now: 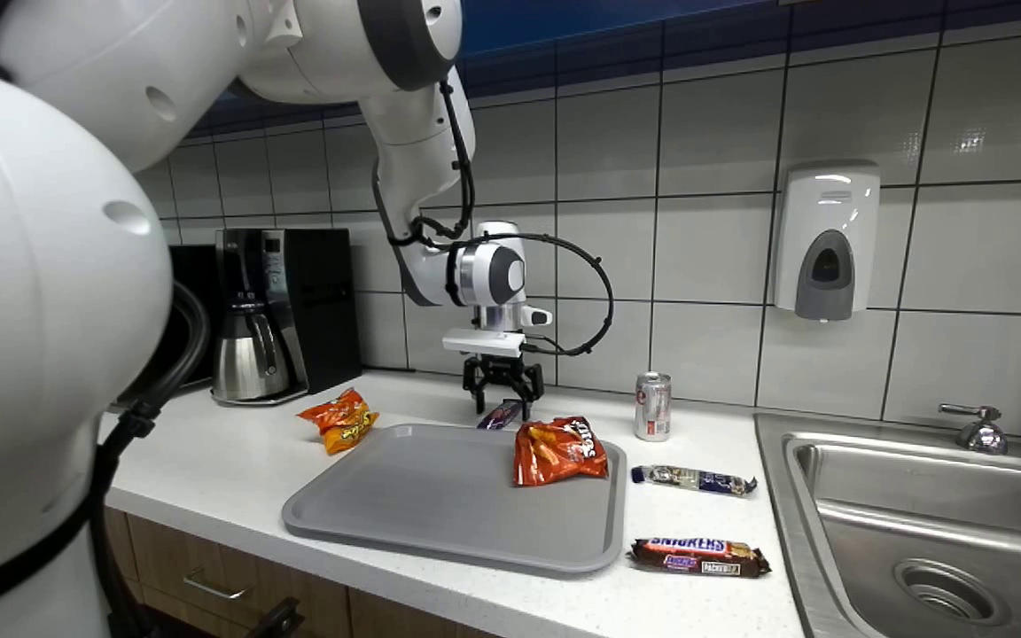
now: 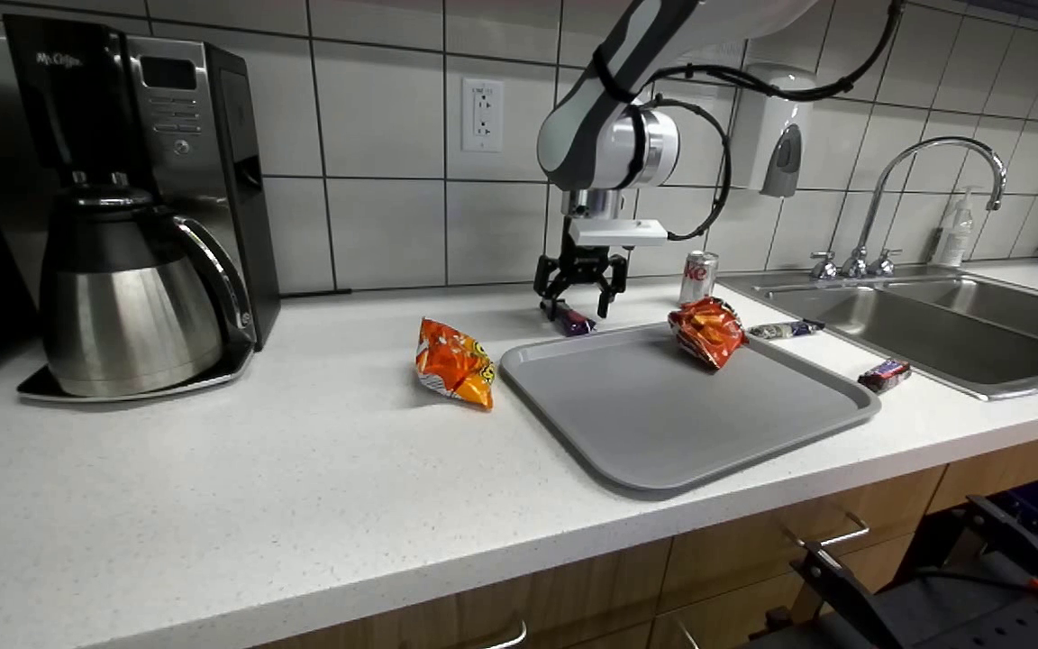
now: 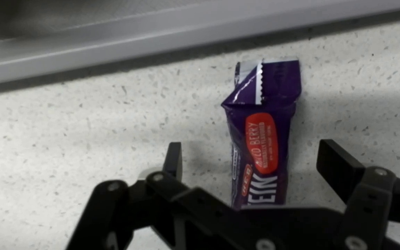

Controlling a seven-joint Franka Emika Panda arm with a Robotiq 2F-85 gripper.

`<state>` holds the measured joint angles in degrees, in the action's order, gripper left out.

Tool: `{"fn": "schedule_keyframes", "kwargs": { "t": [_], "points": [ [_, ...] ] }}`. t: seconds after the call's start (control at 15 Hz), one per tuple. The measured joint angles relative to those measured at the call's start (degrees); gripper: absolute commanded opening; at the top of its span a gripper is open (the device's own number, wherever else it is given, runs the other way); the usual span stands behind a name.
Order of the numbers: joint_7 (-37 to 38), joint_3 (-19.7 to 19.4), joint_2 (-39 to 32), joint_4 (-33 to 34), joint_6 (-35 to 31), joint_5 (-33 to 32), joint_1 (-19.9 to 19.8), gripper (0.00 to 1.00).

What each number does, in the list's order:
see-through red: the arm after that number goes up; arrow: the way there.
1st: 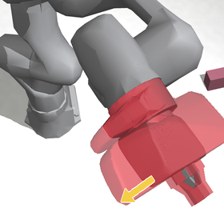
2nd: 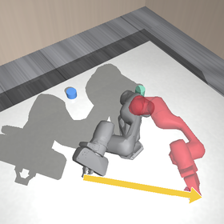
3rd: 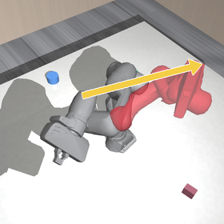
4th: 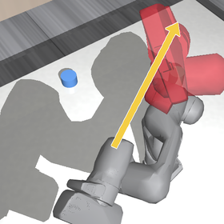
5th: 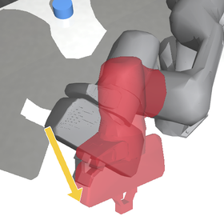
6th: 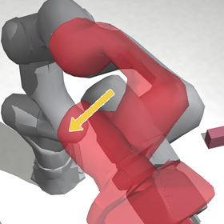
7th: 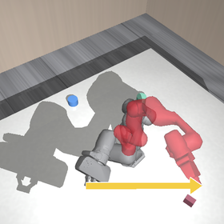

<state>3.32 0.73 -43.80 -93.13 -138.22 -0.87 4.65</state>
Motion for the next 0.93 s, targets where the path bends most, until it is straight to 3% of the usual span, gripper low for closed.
{"fn": "schedule_keyframes", "kwargs": {
  "t": [0.07,0.13,0.2,0.8,0.93],
  "points": [
    [0.0,0.0,-0.27,0.32,0.0,0.0,0.01,1.0],
    [0.0,0.0,-0.47,0.6,0.0,0.0,0.02,0.75],
    [0.0,0.0,-0.61,0.84,0.0,0.0,0.02,0.74],
    [0.0,0.0,-0.84,1.79,-0.01,0.0,0.04,0.03],
    [0.0,-0.01,-0.84,1.95,-0.02,0.0,0.04,0.06]
  ]
}}
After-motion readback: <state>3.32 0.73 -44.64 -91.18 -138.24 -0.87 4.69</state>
